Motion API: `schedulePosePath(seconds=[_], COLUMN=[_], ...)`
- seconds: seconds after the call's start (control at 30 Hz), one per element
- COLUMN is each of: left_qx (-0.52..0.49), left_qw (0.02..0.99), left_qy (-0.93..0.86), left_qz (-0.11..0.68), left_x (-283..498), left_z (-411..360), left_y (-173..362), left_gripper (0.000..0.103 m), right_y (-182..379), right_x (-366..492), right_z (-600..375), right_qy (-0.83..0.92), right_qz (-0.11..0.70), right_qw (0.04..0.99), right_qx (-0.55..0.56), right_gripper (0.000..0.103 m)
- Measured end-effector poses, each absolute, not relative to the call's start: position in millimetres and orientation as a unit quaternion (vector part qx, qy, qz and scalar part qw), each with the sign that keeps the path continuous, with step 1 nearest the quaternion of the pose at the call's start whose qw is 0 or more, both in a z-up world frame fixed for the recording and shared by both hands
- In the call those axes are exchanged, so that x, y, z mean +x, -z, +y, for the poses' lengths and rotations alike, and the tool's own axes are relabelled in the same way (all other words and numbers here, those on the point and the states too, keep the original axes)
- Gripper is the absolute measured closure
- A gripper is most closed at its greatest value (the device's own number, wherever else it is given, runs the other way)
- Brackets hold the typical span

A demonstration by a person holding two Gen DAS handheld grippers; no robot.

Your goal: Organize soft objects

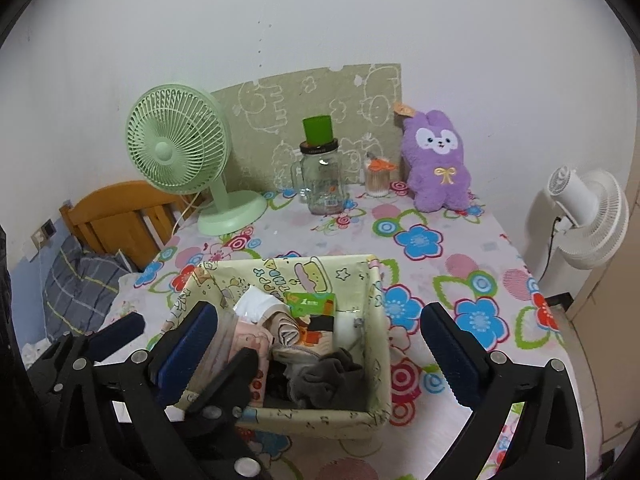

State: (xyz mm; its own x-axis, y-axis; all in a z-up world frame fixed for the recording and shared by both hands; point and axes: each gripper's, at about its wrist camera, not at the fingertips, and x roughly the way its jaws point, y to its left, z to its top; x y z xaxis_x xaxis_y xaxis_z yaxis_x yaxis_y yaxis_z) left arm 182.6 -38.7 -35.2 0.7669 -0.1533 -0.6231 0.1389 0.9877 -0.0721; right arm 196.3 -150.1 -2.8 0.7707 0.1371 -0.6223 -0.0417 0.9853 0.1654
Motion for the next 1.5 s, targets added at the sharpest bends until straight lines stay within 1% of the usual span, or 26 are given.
schedulePosePath(seconds=[0.53, 1.1, 1.5], left_qx=[-0.023, -0.016, -0.023], left_qw=[0.952, 0.968, 0.972], left_qy=[0.059, 0.051, 0.044], left_qz=[0.3, 0.244, 0.23], left_x=[143, 68, 37], left_z=[-13, -2, 4], left_y=[11, -24, -26], left_gripper=[0.0, 0.0, 0.0], right_y=[-28, -68, -71], right_x=[147, 68, 37], right_z=[-167, -179, -179], right_qy=[-0.011, 0.022, 0.024], right_qz=[0.3, 0.247, 0.241], right_qw=[0.951, 0.966, 0.968], right_qx=[0.066, 0.065, 0.065], right_gripper=[0.001, 0.0, 0.0])
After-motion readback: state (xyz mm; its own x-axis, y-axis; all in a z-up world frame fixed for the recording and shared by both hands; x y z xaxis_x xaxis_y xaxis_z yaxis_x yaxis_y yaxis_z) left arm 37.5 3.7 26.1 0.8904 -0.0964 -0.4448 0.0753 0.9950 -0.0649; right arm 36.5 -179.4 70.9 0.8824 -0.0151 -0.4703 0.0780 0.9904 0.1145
